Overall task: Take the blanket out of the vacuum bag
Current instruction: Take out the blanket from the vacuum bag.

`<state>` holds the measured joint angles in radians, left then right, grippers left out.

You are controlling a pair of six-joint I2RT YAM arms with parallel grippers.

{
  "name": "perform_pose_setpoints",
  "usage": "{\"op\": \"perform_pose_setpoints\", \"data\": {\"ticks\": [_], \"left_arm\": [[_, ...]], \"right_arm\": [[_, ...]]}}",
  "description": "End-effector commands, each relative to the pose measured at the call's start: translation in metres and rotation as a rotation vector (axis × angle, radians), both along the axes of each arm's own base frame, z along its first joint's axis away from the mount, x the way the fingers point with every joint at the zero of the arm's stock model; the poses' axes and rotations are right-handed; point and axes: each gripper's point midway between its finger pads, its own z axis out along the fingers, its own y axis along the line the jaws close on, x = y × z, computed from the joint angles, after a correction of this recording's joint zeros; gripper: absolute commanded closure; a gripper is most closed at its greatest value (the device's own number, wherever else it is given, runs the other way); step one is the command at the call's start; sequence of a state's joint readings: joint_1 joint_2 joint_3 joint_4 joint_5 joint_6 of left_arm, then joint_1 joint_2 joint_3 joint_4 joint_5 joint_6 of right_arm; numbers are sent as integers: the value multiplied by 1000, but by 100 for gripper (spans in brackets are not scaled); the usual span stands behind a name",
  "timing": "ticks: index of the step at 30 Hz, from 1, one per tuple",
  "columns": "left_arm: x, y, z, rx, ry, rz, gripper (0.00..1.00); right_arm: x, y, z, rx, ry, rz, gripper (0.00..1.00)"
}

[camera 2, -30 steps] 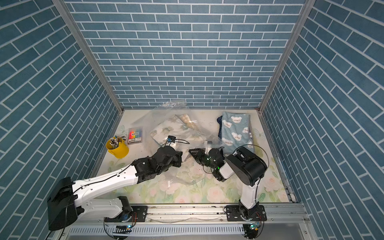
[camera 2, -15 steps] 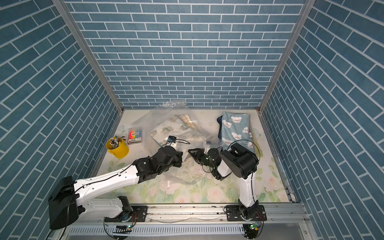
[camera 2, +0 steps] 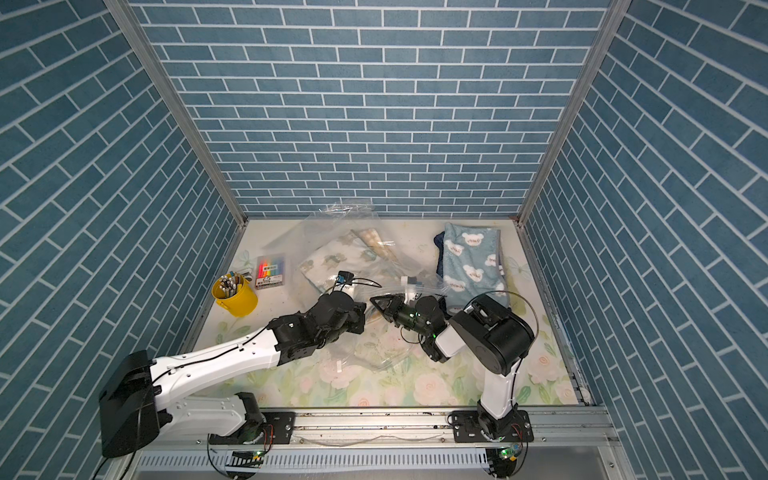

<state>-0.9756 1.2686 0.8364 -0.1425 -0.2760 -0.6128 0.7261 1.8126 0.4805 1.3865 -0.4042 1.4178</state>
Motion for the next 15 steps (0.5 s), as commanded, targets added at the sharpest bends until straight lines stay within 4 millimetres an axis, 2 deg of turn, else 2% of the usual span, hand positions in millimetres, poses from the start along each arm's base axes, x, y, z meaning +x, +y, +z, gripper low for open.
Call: {"op": "perform_pose_setpoints", "data": {"ticks": [1,4,7,9,10,12,15], "left_arm": [[5,-4,12,-5,-25,5,89],[5,-4,12,-4,-28,5,89],[5,-4,13,-6,-29,4,89],[5,-4,15,-7,-33,4,89],[5,-5,15,-6,-35,2,89],[6,-4,16,-4,-36,3,89],[5,-3,16,-4,-38,3,89]], "right_arm": [[-2,5,20,25,-40,20,100],[-1,4,21,14,-37,11,100],[1,0,8,-10,-13,-9,100],[0,0,-2,-18,7,-7,95],[0,0,-8,-19,18,-7,91],[1,-3,-18,-11,45,-22,72],[4,-6,-28,-1,63,-41,54]]}}
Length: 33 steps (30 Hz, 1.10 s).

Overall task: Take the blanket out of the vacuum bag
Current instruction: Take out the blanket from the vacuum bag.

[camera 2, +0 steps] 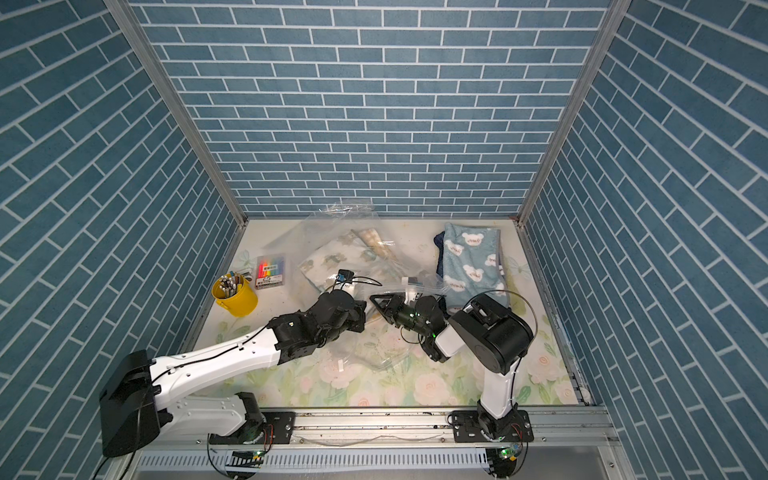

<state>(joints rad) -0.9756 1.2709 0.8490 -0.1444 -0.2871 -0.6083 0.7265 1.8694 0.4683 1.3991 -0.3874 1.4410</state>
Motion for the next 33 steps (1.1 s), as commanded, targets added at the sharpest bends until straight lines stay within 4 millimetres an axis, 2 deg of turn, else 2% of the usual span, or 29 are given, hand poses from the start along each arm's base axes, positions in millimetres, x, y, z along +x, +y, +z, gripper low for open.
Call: {"op": "perform_pose_setpoints", "data": {"ticks": [1,3,5,15,22,31,33], "left_arm": [[2,-2,11,-3,-25,-3,89],[2,-1,10,-2,-23,-1,89],[1,-1,11,-4,-24,-1,89],[1,0,8,0,-22,-1,89],[2,-1,9,-2,-24,0,89],[2,-3,8,-11,-24,-2,89],[2,-5,8,-18,-22,-5,89]], "right_arm": [[3,-2,-5,28,-1,-22,51],[5,-1,-6,36,-8,-23,45],[8,-1,-6,43,-16,-26,44],[28,1,-10,9,-43,-47,43],[43,11,-12,3,-41,-50,44],[45,11,-10,55,-15,-116,45],[46,13,-2,120,-14,-130,47]]}}
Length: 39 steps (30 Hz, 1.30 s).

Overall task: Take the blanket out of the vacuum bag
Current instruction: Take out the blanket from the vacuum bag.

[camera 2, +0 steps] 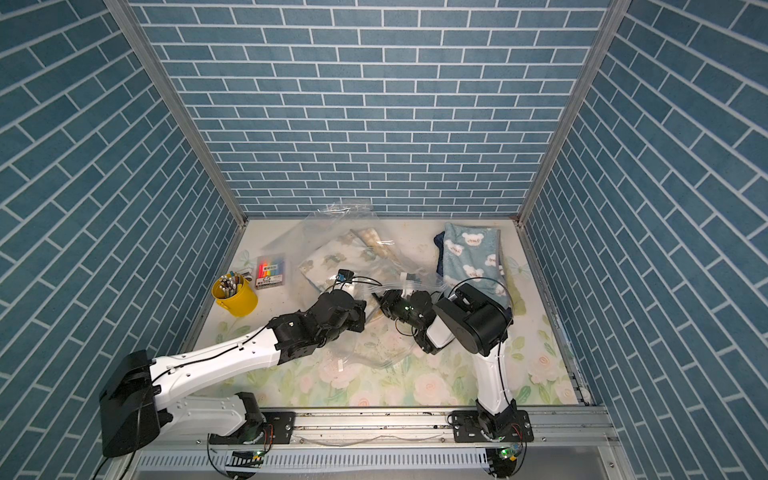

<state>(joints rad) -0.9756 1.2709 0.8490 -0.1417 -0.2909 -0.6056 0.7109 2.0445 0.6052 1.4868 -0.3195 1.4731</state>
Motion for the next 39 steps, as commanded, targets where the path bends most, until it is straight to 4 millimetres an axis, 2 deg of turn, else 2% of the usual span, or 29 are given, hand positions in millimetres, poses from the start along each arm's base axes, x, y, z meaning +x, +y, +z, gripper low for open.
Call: {"op": "perform_pose_setpoints", "data": {"ticks": [1,11,13,17,20,28,39], "left_arm": [[2,-5,8,-18,-19,-7,89],[1,-1,11,-23,-30,-1,89],[1,-1,10,-23,-28,-2,89],[1,-1,13,-28,-31,-2,89],[3,2,19,-25,-44,11,90],[9,7,36,-19,-93,48,92],[24,10,34,16,-112,126,95]], "right_arm": [[4,2,9,99,-2,-48,48],[7,14,14,144,2,-58,58],[8,17,15,149,2,-52,65],[7,20,18,158,-2,-41,87],[1,18,29,167,-21,-28,100],[-29,6,63,189,-79,38,100],[-55,2,90,204,-116,84,100]]}}
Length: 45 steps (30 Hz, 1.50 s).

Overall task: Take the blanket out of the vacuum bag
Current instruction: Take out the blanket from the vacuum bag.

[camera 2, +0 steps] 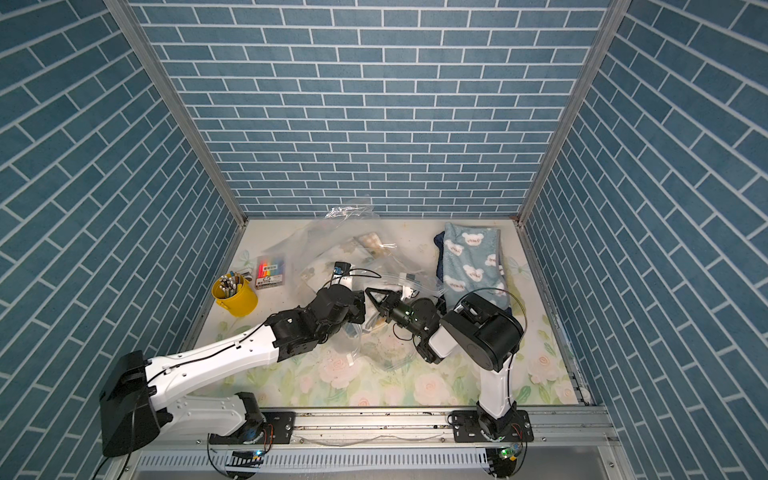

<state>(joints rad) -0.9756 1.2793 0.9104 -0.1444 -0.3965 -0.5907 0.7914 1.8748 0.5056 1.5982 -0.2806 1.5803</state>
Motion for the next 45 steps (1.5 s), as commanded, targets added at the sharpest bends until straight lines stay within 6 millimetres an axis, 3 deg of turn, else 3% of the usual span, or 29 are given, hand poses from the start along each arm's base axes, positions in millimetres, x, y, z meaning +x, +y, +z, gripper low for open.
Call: {"op": "perform_pose_setpoints", "data": {"ticks": [1,9,17,22,27,31,34,41,45], "left_arm": [[7,6,6,12,-29,54,95],[8,17,2,20,-40,98,95],[8,20,-1,16,-41,114,95],[10,22,-3,8,-41,132,95],[12,26,-6,-18,-38,162,95],[13,25,-9,-39,-29,175,95],[13,20,-10,-51,-25,166,95],[11,21,-10,-52,-21,153,95],[12,22,-14,-36,-19,160,95]], "right_arm": [[-15,-2,24,26,-81,31,100],[-30,-20,35,-1,-115,11,100],[-61,-40,59,-23,-184,35,100],[-73,-57,93,-72,-278,6,100],[-80,-71,147,-106,-378,-43,100],[-84,-75,175,-101,-420,-44,100],[-81,-70,160,-122,-395,-31,100],[-77,-73,58,-204,-227,-28,100],[-72,-73,19,-271,-184,-34,100]]}}
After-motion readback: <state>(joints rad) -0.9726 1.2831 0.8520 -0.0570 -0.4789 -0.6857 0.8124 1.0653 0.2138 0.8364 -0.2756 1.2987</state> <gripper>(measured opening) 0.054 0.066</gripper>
